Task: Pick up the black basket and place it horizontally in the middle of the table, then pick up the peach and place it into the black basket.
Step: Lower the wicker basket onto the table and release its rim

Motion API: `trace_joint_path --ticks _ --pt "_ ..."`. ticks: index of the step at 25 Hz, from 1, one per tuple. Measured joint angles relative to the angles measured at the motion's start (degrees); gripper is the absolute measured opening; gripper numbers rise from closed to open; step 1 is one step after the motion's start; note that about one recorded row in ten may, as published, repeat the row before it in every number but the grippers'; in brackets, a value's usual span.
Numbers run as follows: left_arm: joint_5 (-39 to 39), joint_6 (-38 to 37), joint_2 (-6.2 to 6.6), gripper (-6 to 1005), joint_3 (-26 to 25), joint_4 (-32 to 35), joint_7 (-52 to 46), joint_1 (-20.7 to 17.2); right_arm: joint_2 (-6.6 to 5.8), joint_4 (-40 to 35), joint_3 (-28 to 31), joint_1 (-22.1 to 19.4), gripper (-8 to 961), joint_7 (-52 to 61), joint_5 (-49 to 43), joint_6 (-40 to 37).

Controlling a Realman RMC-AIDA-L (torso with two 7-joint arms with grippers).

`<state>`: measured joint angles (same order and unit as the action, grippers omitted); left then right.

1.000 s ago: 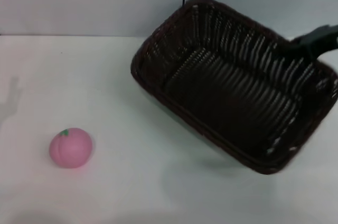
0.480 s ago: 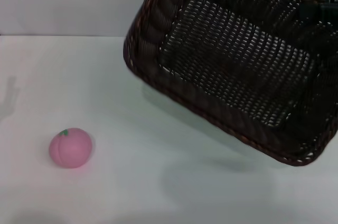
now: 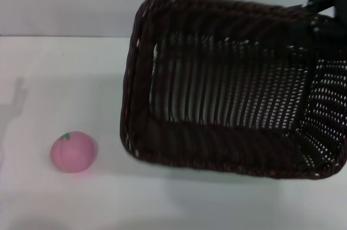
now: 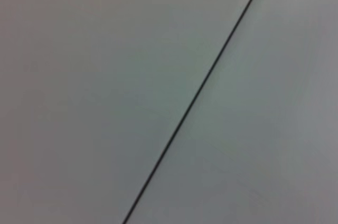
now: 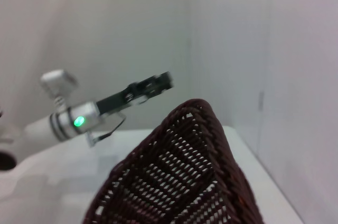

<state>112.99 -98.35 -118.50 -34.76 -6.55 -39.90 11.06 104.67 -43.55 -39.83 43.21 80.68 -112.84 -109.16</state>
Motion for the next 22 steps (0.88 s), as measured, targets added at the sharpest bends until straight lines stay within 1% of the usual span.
trace_joint_path --ticks 3,5,8,10,12,22 --pt "0.12 -0.74 0.02 721 1.37 -0.19 0.00 -0.07 1.05 0.48 -2.58 0.79 196 -2.76 -0.11 0.61" --pt "0.20 -1.45 0.01 720 2.68 -0.23 0.00 0.06 2.08 1.01 -5.00 1.35 200 -4.20 -0.70 2.62" --pt "0.22 -1.70 -0.03 718 3.58 -0.66 0.00 0.15 3.24 2.68 -7.83 2.17 212 -6.07 -2.50 7.27" --pt "0.21 -1.73 -0.04 716 3.87 -1.41 0.00 -0.08 3.98 3.80 -8.43 2.51 219 -7.75 -3.37 9.19" --pt "0.20 -1.75 -0.05 715 3.91 -1.55 0.00 -0.13 4.44 4.66 -8.51 2.84 227 -9.04 -3.92 10.32" --pt "0.21 -1.68 -0.15 708 6.72 -2.32 0.00 -0.16 4.67 5.77 -9.08 3.73 266 -9.74 -4.61 11.62"
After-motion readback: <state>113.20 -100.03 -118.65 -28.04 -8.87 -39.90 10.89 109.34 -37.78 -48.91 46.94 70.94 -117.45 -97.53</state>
